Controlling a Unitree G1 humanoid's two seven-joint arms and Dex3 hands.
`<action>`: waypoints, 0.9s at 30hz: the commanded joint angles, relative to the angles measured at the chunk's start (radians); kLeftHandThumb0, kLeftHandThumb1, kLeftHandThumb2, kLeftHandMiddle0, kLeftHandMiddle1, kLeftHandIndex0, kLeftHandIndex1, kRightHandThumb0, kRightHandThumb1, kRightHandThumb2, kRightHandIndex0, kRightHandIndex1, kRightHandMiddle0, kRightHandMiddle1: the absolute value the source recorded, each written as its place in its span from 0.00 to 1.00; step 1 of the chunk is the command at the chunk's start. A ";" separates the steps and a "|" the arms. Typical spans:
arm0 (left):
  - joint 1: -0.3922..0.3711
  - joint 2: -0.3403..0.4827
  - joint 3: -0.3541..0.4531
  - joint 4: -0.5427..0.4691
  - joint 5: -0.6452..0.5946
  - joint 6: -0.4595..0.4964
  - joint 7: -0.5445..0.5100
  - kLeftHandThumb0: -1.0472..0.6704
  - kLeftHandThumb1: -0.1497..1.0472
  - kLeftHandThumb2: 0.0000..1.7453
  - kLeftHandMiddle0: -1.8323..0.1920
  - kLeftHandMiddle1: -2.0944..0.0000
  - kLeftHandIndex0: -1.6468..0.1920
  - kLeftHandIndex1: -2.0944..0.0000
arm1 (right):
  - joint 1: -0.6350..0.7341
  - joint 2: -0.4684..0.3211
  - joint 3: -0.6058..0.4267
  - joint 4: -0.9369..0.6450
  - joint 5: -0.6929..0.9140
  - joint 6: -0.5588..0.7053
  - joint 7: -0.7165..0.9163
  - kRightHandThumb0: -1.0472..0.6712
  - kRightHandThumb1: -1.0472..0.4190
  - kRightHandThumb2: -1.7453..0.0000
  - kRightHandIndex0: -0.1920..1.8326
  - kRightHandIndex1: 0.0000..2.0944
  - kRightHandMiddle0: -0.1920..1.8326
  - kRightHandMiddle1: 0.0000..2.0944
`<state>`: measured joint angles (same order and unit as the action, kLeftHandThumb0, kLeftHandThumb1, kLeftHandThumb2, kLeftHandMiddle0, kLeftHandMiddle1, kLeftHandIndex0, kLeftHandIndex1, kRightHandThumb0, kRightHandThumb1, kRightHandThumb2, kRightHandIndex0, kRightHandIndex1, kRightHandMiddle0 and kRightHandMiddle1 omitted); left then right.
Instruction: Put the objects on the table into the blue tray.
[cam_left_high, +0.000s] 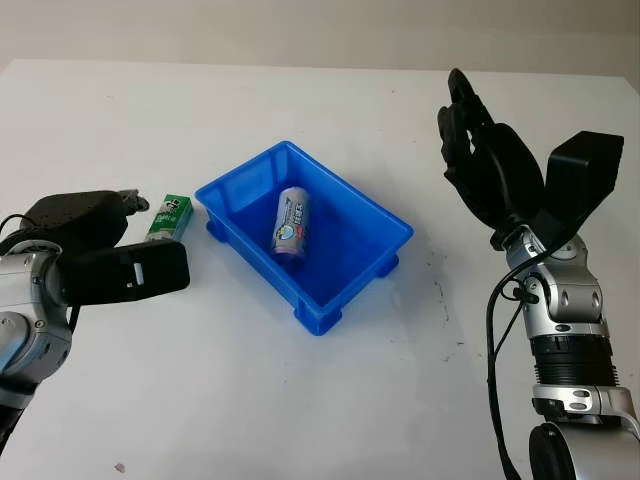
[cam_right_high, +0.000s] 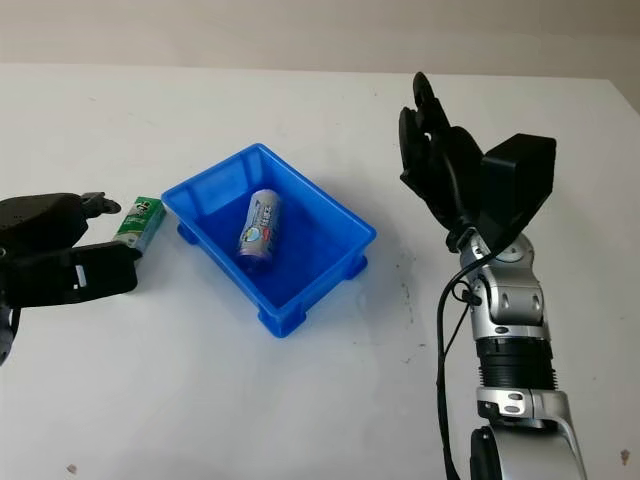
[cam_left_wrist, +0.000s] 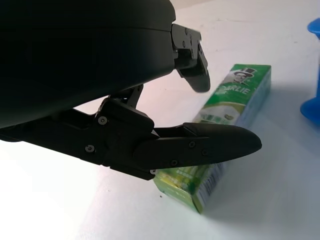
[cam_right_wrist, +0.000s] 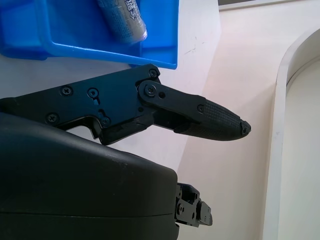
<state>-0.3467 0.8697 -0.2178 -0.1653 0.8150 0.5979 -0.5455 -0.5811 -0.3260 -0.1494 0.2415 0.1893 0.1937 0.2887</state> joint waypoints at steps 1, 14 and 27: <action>0.007 -0.016 0.013 -0.015 -0.006 -0.014 0.000 0.11 1.00 0.30 0.71 0.00 1.00 0.18 | 0.001 0.000 -0.008 -0.012 0.001 -0.011 -0.001 0.22 0.00 0.60 0.00 0.00 0.00 0.00; -0.024 -0.057 -0.005 -0.004 0.062 -0.035 -0.017 0.10 1.00 0.31 0.48 0.00 0.64 0.00 | 0.001 0.005 -0.011 -0.009 0.011 -0.014 -0.009 0.22 0.00 0.62 0.00 0.00 0.00 0.00; -0.063 -0.138 -0.089 0.058 0.253 -0.024 -0.038 0.07 1.00 0.28 0.56 0.00 0.73 0.00 | 0.001 -0.002 -0.016 -0.024 0.010 -0.021 -0.016 0.23 0.00 0.62 0.00 0.00 0.00 0.00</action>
<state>-0.4042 0.7457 -0.2859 -0.1165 1.0502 0.5774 -0.5818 -0.5811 -0.3242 -0.1596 0.2392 0.2006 0.1875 0.2727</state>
